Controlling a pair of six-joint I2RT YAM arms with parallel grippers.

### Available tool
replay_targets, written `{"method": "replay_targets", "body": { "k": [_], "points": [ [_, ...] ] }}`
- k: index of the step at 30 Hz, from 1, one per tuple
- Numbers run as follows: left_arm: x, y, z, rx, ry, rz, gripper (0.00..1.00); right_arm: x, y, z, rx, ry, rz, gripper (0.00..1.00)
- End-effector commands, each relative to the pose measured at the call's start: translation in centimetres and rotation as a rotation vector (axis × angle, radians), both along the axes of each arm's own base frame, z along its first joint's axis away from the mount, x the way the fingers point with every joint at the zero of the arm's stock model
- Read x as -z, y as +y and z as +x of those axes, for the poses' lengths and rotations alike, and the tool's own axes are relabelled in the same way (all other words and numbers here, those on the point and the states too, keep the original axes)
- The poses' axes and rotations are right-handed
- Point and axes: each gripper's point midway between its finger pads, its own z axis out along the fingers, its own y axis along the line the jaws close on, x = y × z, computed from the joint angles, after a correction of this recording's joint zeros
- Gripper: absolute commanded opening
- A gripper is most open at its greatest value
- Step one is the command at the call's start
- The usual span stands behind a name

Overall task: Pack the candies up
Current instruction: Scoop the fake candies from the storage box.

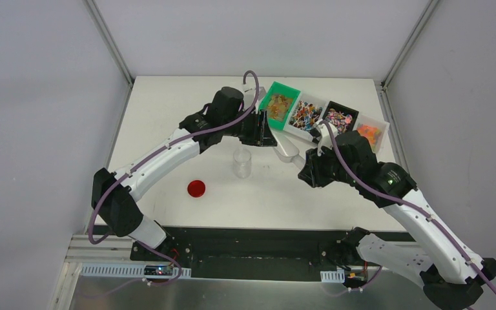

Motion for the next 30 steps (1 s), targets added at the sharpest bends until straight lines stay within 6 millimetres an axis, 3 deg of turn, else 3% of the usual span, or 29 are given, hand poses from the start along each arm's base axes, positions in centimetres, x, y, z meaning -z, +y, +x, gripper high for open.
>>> {"method": "replay_targets", "body": {
  "k": [1,7,13,15,20,25,30],
  "points": [
    [2.2,1.2,-1.1,0.014,0.027,0.079,0.36,-6.4,2.0,1.6,-0.029,-0.205,0.192,0.09],
    [0.5,1.4,-1.6,-0.01,0.033,0.038,0.65,-4.3,2.1,0.6,-0.114,-0.167,0.13,0.05],
    [0.3,2.1,-1.5,-0.036,0.024,0.062,0.73,-4.1,1.8,1.5,-0.049,-0.159,0.12,0.03],
    [0.0,3.6,-0.7,-0.09,-0.018,0.126,0.82,-3.8,0.9,1.9,0.013,-0.132,0.08,0.03],
    [-3.3,7.8,0.8,-0.203,-0.196,0.246,0.99,-3.2,-1.1,2.0,0.122,-0.033,-0.041,0.02],
    [-5.3,11.2,0.8,-0.236,-0.344,0.339,0.99,-2.0,-4.2,3.1,0.253,0.042,-0.224,0.0],
    [-4.4,14.9,-0.5,-0.266,-0.408,0.445,0.99,-2.1,-7.1,5.1,0.354,0.136,-0.375,0.0]
  ]
}}
